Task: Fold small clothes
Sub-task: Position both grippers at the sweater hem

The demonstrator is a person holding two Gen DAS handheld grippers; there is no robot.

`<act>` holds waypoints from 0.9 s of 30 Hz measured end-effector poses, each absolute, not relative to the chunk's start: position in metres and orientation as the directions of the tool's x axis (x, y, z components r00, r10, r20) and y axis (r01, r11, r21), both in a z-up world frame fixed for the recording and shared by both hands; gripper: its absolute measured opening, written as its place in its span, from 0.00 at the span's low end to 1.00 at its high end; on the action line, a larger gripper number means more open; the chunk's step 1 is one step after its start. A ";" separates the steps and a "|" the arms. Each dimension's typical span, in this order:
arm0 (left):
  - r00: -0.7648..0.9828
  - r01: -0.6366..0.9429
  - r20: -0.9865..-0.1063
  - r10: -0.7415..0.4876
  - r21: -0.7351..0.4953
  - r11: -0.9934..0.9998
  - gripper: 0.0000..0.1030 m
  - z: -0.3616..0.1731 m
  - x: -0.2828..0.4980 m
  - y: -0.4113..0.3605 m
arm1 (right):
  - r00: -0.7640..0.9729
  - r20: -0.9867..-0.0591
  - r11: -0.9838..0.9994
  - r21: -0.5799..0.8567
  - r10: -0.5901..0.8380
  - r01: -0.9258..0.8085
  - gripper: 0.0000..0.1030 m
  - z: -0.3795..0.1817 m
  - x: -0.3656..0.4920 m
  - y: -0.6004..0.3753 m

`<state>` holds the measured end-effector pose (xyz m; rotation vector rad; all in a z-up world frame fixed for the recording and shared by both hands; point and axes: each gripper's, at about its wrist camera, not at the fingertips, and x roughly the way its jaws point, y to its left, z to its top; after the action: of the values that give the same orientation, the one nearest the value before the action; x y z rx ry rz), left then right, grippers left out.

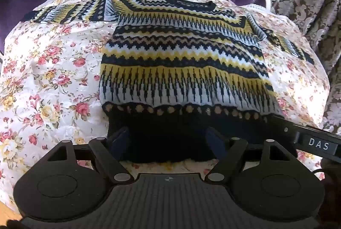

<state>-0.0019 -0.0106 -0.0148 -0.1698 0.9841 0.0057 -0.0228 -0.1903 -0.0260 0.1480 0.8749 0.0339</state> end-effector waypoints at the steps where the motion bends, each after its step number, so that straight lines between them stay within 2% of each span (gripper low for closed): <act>1: 0.555 -0.083 -0.829 -0.073 -0.142 0.986 0.75 -0.015 -0.002 -0.011 | 0.642 -0.761 0.989 0.142 0.089 0.032 0.99 -0.026 -0.023 -0.190; 17: 0.554 -0.081 -0.831 -0.050 -0.113 0.990 0.75 -0.015 0.000 -0.008 | 0.622 -0.774 0.987 0.159 0.116 0.013 0.99 -0.025 -0.019 -0.188; 27: 0.551 -0.034 -0.832 -0.065 -0.100 0.994 0.75 -0.010 0.003 -0.015 | 0.640 -0.743 0.970 0.241 0.195 -0.015 0.99 -0.019 -0.014 -0.191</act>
<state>0.0030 -0.0147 -0.0104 -0.1085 0.9875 -0.0186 -0.0138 -0.1910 -0.0192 0.2212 0.8699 0.1210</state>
